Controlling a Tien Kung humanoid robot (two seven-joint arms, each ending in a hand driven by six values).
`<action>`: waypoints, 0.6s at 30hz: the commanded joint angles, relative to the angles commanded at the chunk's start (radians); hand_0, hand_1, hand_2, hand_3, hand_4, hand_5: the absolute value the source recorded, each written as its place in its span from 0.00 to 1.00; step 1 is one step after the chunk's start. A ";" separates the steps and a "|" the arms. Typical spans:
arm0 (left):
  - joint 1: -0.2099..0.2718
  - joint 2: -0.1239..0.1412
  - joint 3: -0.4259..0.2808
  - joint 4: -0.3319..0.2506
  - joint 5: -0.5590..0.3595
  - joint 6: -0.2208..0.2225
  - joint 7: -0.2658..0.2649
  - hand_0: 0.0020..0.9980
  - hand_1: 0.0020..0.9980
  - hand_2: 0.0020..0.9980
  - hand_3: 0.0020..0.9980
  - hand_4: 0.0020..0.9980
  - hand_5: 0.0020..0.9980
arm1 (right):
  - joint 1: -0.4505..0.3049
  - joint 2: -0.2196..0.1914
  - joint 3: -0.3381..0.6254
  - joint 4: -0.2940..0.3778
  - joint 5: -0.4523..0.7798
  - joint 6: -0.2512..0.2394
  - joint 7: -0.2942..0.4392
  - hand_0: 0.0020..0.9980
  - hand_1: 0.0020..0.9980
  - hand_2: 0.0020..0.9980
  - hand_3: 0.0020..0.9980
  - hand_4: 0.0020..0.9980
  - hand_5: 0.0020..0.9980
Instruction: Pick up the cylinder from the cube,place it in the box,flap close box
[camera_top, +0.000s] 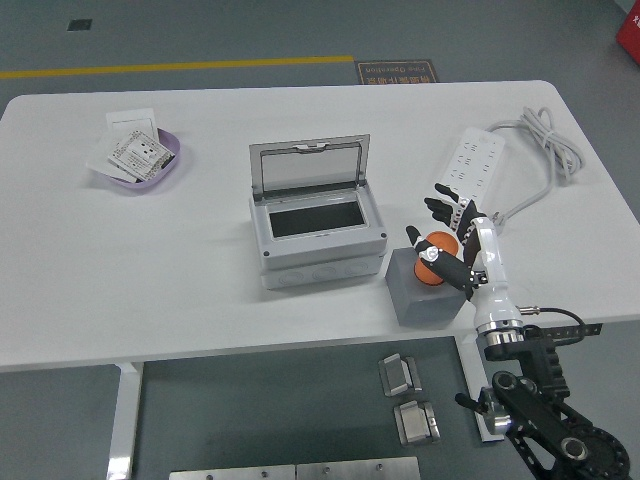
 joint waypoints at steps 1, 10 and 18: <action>-0.001 0.000 0.001 0.000 0.000 0.000 0.000 0.65 0.64 0.52 0.66 0.70 0.34 | 0.001 0.000 -0.003 -0.004 0.001 0.000 0.000 0.75 0.73 0.69 0.77 0.87 0.14; -0.005 -0.001 0.009 0.000 -0.006 0.000 -0.002 0.65 0.64 0.52 0.66 0.70 0.34 | 0.007 0.000 -0.025 -0.044 0.016 0.005 0.002 0.74 0.72 0.66 0.74 0.89 0.17; -0.005 -0.002 0.013 0.000 -0.008 0.000 -0.002 0.65 0.64 0.52 0.66 0.70 0.34 | 0.011 -0.001 -0.042 -0.058 0.024 -0.006 -0.001 0.72 0.70 0.65 0.72 0.86 0.13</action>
